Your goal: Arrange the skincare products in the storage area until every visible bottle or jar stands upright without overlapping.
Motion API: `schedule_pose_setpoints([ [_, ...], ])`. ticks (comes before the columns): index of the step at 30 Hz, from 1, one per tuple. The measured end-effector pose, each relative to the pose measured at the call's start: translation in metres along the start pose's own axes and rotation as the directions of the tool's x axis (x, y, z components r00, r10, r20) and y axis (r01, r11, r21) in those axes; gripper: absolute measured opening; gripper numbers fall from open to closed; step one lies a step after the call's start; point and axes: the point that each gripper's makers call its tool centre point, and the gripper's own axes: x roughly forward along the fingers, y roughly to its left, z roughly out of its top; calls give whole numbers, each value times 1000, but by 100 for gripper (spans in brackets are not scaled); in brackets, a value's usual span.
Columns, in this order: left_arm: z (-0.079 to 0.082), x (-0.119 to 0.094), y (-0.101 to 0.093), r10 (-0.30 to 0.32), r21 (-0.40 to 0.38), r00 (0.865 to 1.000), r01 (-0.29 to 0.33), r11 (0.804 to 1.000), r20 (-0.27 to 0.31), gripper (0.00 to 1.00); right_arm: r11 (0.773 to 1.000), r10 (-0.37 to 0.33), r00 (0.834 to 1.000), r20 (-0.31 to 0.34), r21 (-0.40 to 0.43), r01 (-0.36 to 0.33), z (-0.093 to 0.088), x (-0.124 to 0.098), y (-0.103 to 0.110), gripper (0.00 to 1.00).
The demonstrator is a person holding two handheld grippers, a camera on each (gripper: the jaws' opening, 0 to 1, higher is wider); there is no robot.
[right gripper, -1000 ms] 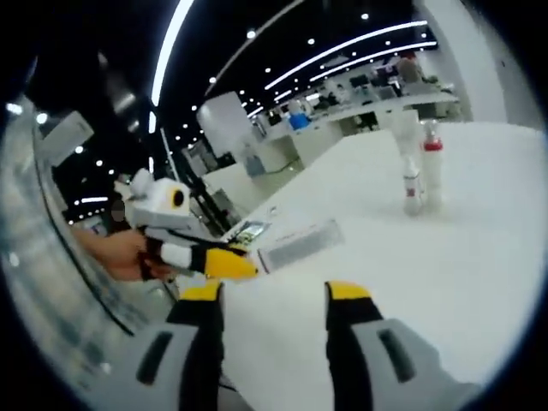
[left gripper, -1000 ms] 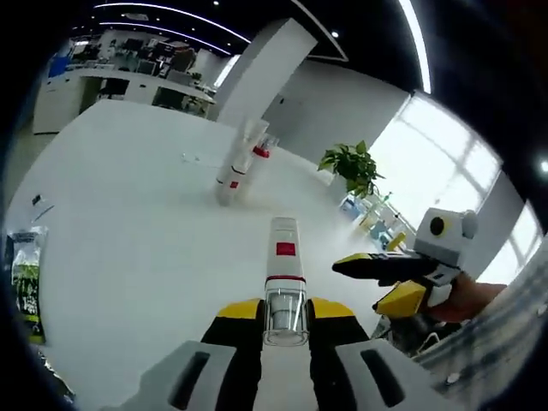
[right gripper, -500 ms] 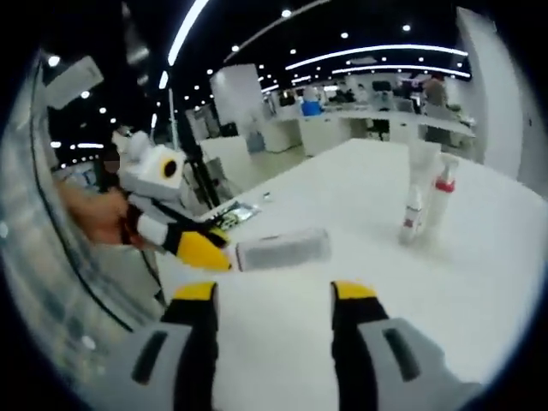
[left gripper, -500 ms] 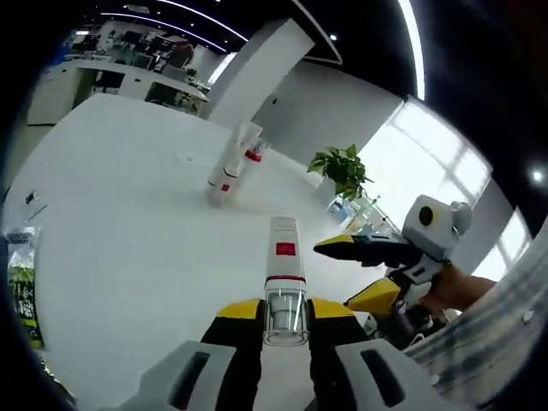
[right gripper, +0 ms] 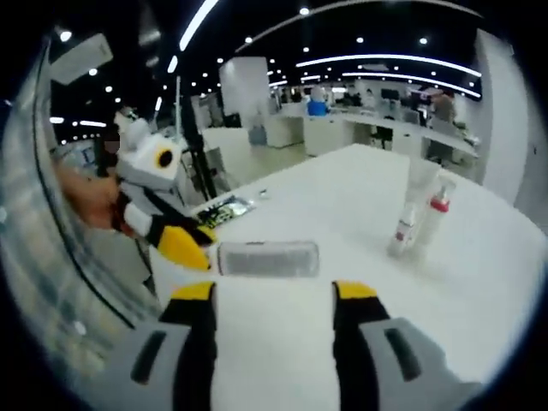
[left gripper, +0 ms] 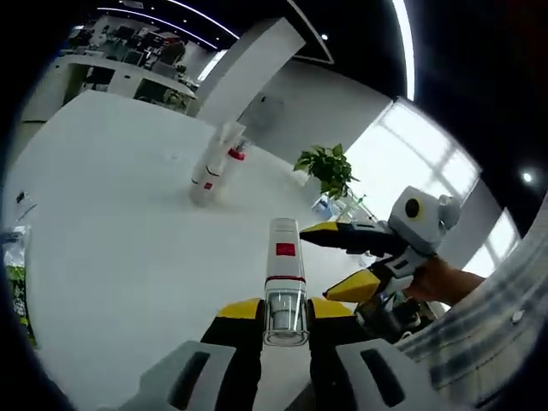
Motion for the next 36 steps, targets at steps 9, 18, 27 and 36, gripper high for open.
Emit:
schedule_pose_setpoints([
  [9,8,-2,-6,-33,-49,999,33,998,-6,19,994,-9,999,-38,-111,5,1,-4,2,53],
  [18,14,-3,-14,-73,-64,993,67,996,-90,19,941,-42,995,-88,-339,10,13,-4,4,56],
  [27,24,-12,-23,-106,-59,988,100,993,-110,19,892,-57,993,-102,-453,4,25,-4,9,56],
  [36,23,-15,-27,-132,-93,982,121,988,-135,19,792,-100,988,-119,-610,7,34,-2,7,53],
])
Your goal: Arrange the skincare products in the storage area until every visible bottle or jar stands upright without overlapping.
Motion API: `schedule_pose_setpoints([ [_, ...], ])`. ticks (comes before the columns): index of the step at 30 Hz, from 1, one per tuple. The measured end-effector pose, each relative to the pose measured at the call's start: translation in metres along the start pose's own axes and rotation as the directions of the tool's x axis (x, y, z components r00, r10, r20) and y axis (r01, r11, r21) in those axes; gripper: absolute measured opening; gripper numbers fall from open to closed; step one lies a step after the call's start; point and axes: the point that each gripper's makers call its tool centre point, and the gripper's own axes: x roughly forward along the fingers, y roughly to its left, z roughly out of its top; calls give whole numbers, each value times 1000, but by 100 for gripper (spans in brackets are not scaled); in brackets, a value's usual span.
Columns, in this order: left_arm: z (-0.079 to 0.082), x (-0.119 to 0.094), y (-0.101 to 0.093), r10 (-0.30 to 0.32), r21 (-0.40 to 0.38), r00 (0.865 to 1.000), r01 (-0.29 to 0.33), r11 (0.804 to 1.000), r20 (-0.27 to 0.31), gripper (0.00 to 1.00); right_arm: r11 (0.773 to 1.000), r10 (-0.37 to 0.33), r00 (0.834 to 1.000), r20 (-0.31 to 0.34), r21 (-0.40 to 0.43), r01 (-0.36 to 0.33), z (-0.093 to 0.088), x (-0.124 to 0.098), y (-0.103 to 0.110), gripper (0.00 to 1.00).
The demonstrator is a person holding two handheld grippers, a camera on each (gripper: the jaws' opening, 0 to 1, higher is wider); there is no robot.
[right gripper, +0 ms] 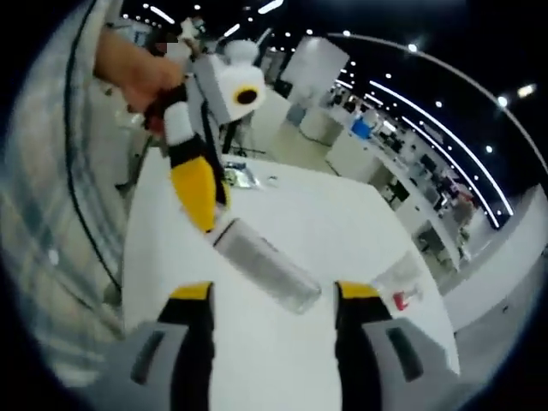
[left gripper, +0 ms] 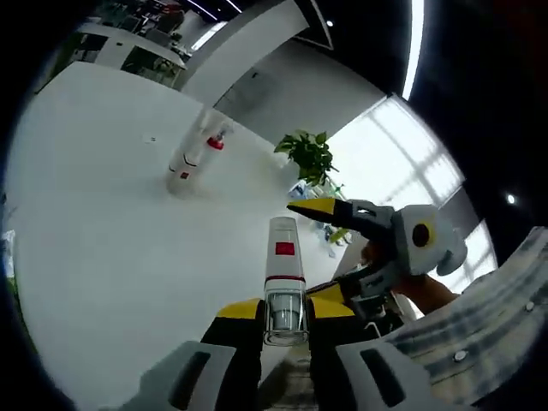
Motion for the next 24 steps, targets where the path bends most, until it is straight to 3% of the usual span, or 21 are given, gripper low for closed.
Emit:
schedule_pose_setpoints([
  [6,-6,2,-6,-25,-6,999,25,1000,-28,19,986,28,1000,-13,-165,-30,9,6,12,42],
  [11,-6,3,-15,-57,-22,998,56,998,-41,19,973,31,999,-30,-229,-37,11,7,16,31],
  [15,-3,0,-16,-63,-36,998,62,997,-31,19,972,20,1000,-17,-234,-23,13,5,14,29],
  [18,5,-3,-18,-81,-63,997,81,995,1,19,981,28,1000,0,-192,-27,13,2,14,26],
  [23,26,-5,-21,-101,-41,990,105,994,96,21,994,33,999,8,-103,-32,12,1,16,21],
  [24,25,-5,-22,-101,-40,991,105,994,90,21,996,37,999,15,-80,-36,12,2,17,20],
])
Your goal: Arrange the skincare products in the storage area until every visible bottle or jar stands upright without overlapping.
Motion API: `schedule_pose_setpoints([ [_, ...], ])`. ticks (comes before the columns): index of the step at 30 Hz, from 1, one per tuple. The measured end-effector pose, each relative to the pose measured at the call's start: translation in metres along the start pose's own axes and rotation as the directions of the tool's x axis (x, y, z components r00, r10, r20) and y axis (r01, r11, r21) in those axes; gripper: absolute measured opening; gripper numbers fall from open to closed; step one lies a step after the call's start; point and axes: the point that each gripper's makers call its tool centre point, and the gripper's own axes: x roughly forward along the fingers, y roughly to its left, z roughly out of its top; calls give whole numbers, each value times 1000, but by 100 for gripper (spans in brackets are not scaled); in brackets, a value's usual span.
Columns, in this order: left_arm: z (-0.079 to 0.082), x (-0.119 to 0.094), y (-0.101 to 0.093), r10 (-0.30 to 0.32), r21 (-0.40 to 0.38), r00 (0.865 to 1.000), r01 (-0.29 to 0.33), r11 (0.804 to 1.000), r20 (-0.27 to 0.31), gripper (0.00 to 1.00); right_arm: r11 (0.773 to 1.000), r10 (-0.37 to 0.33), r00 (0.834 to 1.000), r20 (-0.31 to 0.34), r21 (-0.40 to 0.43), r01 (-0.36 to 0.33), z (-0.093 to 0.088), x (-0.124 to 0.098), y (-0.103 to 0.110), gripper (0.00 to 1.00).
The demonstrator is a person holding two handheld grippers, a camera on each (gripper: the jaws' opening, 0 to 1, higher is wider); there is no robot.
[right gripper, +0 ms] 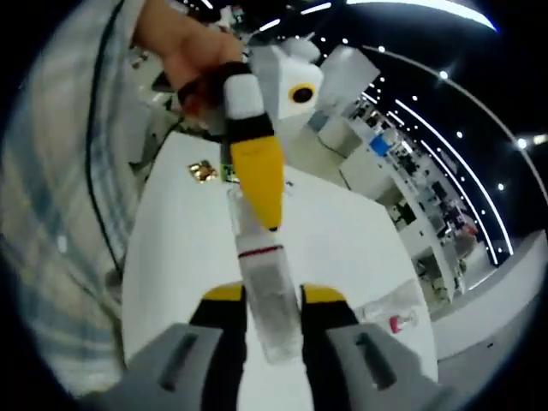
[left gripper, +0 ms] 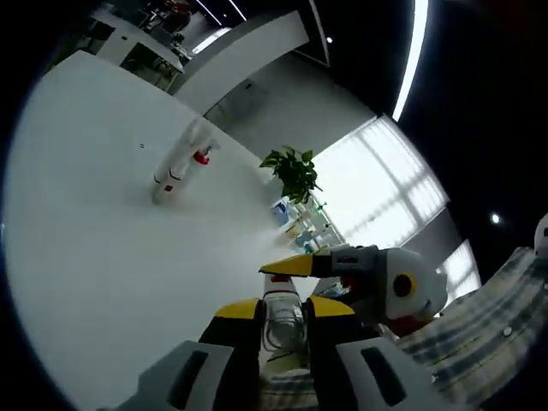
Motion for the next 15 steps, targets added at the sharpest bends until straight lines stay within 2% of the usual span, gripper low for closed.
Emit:
schedule_pose_setpoints([
  [3,4,3,-5,-10,44,1000,9,999,12,24,999,6,1000,22,36,-6,3,0,1,19],
  [6,7,6,-8,-8,58,999,6,998,34,42,999,12,1000,22,46,-13,3,1,3,19],
  [8,10,7,-9,-3,58,999,1,998,50,50,998,13,1000,25,60,-14,3,1,3,19],
  [13,12,6,-7,3,66,998,-7,998,66,51,992,-2,998,59,129,-5,5,-1,-1,18],
  [15,11,4,-3,21,76,997,-26,997,70,52,983,-13,996,85,181,-3,8,-3,-3,18],
])
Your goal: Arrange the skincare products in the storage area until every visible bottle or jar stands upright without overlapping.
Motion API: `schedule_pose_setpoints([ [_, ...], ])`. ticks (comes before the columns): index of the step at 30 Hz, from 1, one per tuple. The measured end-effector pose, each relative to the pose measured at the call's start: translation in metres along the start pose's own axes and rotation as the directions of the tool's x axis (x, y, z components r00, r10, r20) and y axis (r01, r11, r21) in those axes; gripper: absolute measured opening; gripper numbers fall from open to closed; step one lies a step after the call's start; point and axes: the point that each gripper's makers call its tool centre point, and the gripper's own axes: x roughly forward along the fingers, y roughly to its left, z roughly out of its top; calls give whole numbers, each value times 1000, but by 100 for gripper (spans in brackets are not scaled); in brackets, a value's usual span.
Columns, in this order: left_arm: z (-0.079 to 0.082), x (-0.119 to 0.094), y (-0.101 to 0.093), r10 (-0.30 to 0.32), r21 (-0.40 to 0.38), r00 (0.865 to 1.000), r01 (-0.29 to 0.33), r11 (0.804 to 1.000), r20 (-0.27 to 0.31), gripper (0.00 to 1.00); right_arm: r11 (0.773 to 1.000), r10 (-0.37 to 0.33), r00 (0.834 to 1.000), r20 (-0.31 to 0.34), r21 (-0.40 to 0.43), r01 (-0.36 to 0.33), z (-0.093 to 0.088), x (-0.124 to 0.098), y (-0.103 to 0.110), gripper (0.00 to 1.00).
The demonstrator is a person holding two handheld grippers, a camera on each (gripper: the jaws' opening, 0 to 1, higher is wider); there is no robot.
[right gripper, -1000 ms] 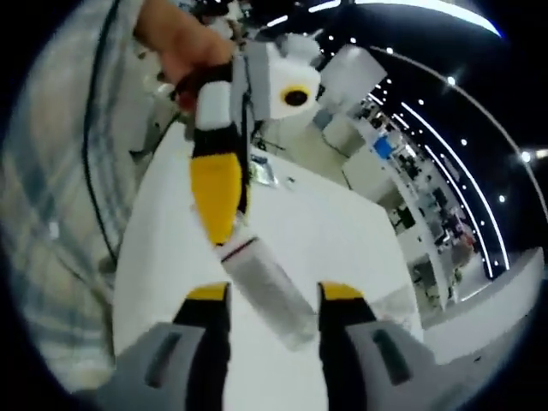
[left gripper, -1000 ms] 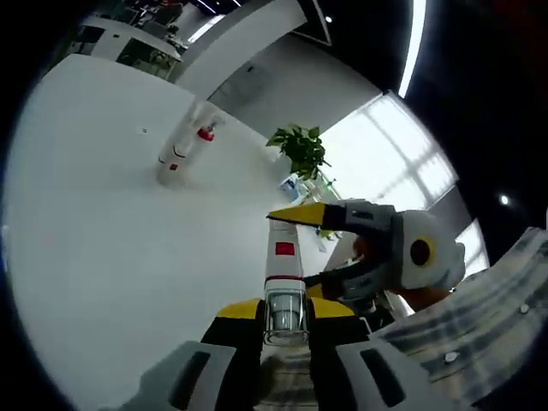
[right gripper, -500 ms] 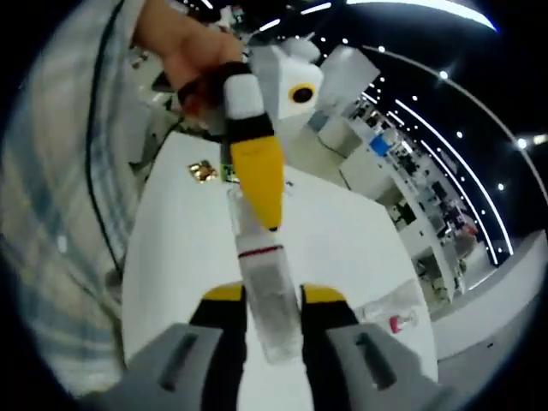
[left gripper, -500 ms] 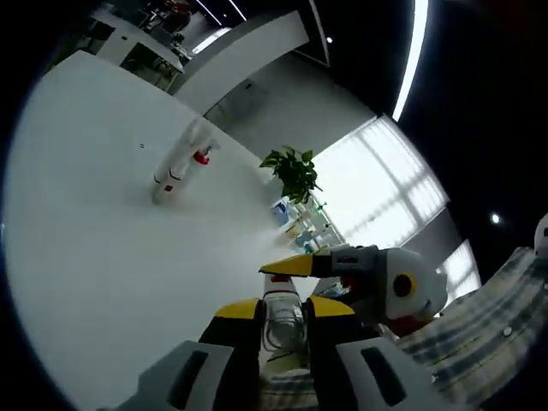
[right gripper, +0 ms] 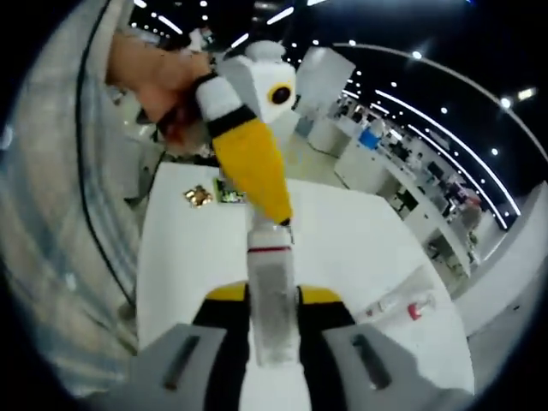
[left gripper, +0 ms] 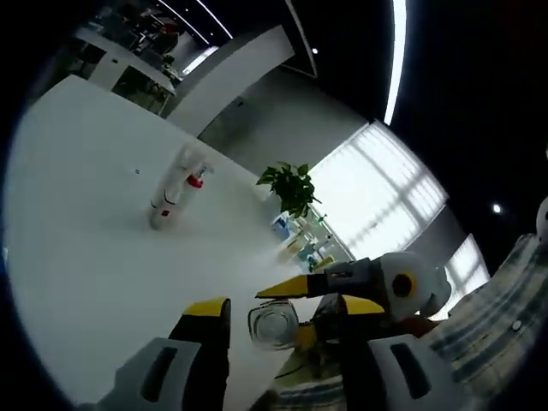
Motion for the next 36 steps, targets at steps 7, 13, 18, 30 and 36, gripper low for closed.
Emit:
schedule_pose_setpoints([
  [7,-1,2,2,39,-4,999,-39,999,20,49,979,-38,995,89,201,19,16,-3,-5,18],
  [13,-3,6,-5,33,0,998,-33,999,53,25,977,-56,995,84,209,38,24,1,1,19],
  [18,-2,0,-6,40,44,997,-43,998,67,22,979,-60,996,70,198,45,25,3,4,19],
  [30,-12,-19,-1,-11,273,998,28,962,-64,20,970,109,991,79,208,-124,17,11,30,33],
  [36,-19,-30,-15,-75,454,980,152,878,-182,20,911,240,960,140,310,-273,19,6,48,34],
])
